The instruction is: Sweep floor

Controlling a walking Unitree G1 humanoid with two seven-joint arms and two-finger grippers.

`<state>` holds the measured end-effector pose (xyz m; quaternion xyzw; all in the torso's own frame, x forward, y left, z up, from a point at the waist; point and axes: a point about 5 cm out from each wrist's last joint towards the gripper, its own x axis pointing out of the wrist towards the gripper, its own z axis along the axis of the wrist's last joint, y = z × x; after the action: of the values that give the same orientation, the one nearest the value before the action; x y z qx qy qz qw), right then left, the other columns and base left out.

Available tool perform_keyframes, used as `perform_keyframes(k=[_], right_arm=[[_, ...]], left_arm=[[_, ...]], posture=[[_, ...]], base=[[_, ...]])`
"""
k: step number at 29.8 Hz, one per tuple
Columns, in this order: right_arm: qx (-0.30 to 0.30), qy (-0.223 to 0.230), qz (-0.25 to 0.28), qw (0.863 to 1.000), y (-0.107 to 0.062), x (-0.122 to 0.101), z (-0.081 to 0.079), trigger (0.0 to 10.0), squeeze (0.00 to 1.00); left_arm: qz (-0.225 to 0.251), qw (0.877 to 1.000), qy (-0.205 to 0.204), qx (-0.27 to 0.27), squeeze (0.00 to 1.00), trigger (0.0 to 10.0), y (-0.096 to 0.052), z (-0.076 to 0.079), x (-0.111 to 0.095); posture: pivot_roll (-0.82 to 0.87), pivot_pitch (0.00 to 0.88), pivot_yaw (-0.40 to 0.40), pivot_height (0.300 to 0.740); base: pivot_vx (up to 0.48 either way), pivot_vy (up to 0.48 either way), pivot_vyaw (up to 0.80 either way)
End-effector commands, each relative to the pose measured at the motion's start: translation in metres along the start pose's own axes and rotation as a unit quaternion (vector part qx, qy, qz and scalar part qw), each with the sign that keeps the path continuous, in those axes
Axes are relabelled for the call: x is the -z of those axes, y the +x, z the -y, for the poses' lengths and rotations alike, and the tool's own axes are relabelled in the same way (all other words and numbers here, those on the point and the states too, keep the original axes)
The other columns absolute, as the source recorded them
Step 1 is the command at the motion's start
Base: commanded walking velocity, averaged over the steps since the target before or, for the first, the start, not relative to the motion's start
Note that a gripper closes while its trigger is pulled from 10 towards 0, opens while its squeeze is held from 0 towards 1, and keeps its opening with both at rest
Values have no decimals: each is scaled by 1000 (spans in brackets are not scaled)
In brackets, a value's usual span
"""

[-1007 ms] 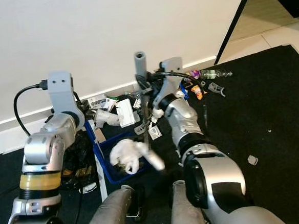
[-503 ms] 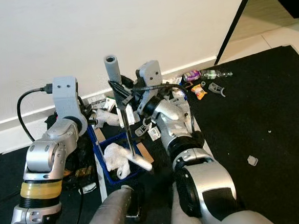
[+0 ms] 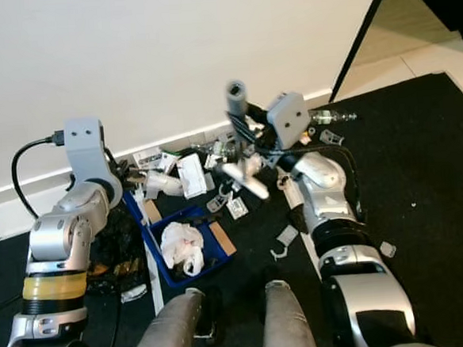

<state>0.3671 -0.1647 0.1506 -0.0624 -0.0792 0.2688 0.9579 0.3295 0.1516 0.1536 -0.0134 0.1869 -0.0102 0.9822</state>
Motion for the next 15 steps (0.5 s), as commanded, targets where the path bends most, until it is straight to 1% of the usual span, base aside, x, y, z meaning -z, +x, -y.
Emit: perform_keyframes(k=[1,2,3,5,6,7,8,9,10,11,12,15], right_arm=[[30,19,-26,999,-6,14,1,10000,0],[49,39,-29,998,-7,16,4,10000,0],[49,39,-29,998,-7,16,4,10000,0],[76,72,-32,994,-7,20,6,10000,0],[76,72,-32,994,-7,20,6,10000,0],[89,94,-34,991,-7,23,6,10000,0],[112,134,-35,984,-6,28,6,10000,0],[112,134,-35,984,-6,28,6,10000,0],[114,154,-38,981,-5,31,3,10000,0],[114,154,-38,981,-5,31,3,10000,0],[116,172,-42,977,-4,33,1,10000,0],[94,250,-42,963,5,38,-14,10000,0]], left_arm=[[-12,999,-6,36,0,10000,1,10,7],[-12,999,-4,38,0,10000,1,11,7],[-12,999,-4,38,0,10000,1,11,7],[-13,999,-3,40,0,10000,0,12,8],[-13,999,-3,40,0,10000,0,12,8],[-13,999,-2,41,0,10000,0,12,8],[-14,999,-1,41,0,10000,-2,13,9],[-14,999,-1,41,0,10000,-2,13,9],[-14,999,0,42,0,10000,-3,13,9],[-14,999,0,42,0,10000,-3,13,9],[-15,999,1,42,0,10000,-4,13,9],[-17,999,5,39,0,10000,-9,11,10]], posture=[[46,266,62,740],[52,268,66,740],[52,268,66,740],[62,271,69,740],[62,271,69,740],[73,273,72,740],[90,275,73,740],[90,275,73,740],[108,277,75,740],[108,277,75,740],[123,277,75,740],[156,278,73,740]], base=[[0,0,0],[0,0,0],[0,0,0],[0,0,0],[0,0,0],[0,0,0],[0,0,0],[0,0,0],[0,0,0],[0,0,0],[0,0,0],[0,0,0]])
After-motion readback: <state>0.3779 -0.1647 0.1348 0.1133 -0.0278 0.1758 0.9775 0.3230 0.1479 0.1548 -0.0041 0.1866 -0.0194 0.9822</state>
